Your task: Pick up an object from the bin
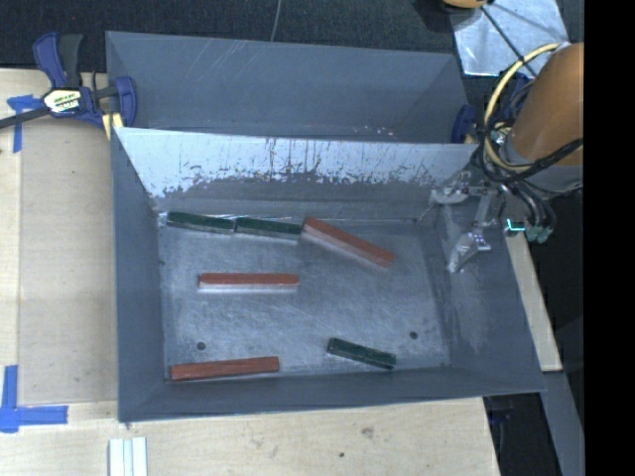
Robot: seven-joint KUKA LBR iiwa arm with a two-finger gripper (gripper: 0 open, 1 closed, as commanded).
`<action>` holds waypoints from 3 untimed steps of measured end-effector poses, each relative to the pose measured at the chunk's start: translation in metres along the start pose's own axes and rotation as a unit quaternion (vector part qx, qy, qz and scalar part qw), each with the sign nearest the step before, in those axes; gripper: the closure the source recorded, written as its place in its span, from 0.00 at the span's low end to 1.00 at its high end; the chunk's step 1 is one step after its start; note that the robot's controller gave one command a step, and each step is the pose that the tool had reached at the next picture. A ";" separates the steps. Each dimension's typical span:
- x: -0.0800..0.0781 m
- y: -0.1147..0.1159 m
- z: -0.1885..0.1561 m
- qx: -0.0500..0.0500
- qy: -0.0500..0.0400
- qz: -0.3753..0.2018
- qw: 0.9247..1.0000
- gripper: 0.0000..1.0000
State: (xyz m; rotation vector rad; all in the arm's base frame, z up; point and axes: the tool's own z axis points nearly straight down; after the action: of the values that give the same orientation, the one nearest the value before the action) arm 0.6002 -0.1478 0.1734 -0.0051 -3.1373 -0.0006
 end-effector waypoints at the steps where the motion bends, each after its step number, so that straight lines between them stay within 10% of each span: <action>1: -0.002 0.000 -0.005 0.001 -0.004 -0.001 1.000 0.00; 3: 0.013 0.046 0.102 -0.001 -0.001 0.027 1.000 0.00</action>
Offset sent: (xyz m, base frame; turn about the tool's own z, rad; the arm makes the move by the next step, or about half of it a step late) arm -0.0203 0.0502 -0.1034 0.0526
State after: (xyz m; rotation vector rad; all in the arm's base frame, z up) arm 0.5867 -0.1014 0.0716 -0.0901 -3.1381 -0.0035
